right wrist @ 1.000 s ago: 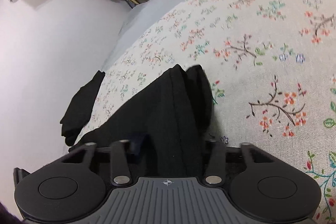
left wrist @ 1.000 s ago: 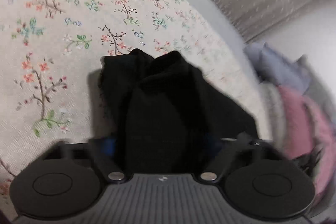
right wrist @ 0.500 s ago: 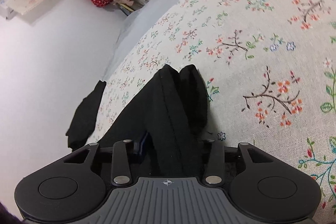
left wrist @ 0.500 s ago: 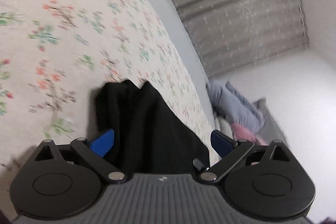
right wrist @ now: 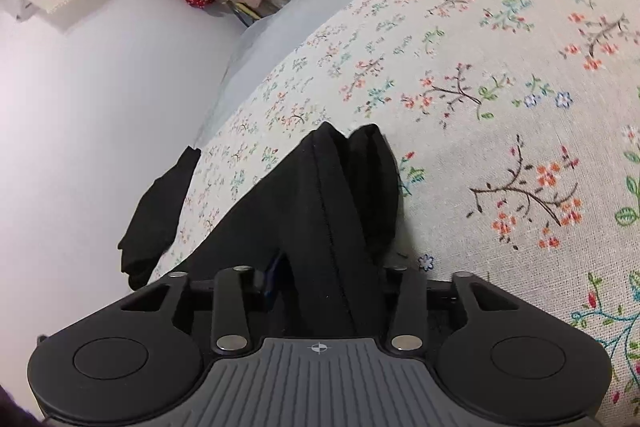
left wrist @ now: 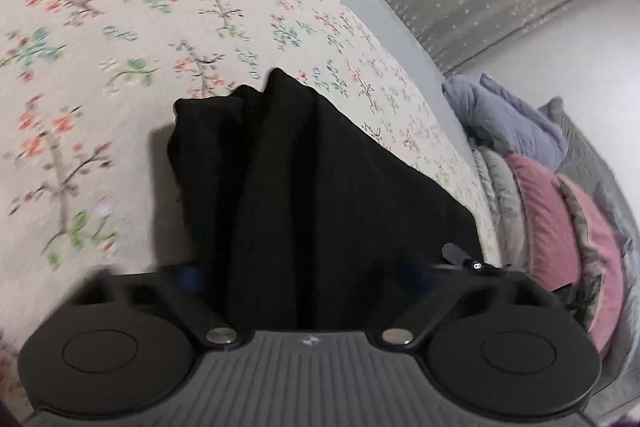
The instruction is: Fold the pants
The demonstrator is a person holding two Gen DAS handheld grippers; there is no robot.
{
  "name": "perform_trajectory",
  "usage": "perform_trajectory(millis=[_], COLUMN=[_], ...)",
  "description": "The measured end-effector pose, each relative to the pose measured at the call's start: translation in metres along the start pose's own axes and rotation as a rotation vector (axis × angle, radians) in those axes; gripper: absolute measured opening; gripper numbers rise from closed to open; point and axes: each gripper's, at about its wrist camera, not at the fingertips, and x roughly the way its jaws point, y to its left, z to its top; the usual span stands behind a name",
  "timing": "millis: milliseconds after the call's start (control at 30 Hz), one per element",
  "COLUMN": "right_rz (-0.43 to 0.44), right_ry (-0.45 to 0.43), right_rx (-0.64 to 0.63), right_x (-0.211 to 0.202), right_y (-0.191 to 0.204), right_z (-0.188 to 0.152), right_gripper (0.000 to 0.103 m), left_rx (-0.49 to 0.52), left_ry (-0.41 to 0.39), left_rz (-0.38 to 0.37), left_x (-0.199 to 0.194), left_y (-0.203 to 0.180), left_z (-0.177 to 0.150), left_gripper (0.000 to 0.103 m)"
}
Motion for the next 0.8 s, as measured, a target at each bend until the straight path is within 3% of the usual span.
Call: perform_trajectory(millis=[67,167,367,567,700,800], right_rz=[-0.023,-0.045,-0.052,-0.06,-0.089,-0.124], right_ry=[-0.015,-0.044,-0.138,-0.226,-0.237,-0.173], right_rx=[-0.021,-0.064,-0.155,-0.117,-0.07,-0.015], right_x=[-0.003,-0.015,-0.042,-0.041,-0.013,0.021], right_y=[0.009,0.026,0.074,0.078,0.06,0.031], right_z=[-0.001,-0.002,0.006,0.037,0.052,0.052], right_gripper=[0.026,0.017,0.014,0.014,0.014,0.014], left_rx=[0.033,0.013,0.158,0.319,0.334,0.246], left_ry=[-0.012,-0.03,-0.087,-0.109,-0.101,-0.017], left_rz=[-0.006,-0.028,-0.037,-0.048,-0.008,0.045], left_x=[0.002,-0.009,-0.029,-0.015,0.023,0.064], left_y=[-0.005,-0.004,-0.036,-0.074,-0.063,-0.028], left_z=[-0.001,0.008,0.045,0.09,0.1,0.097], left_gripper=[0.047,0.041,0.039,0.04,0.04,0.041])
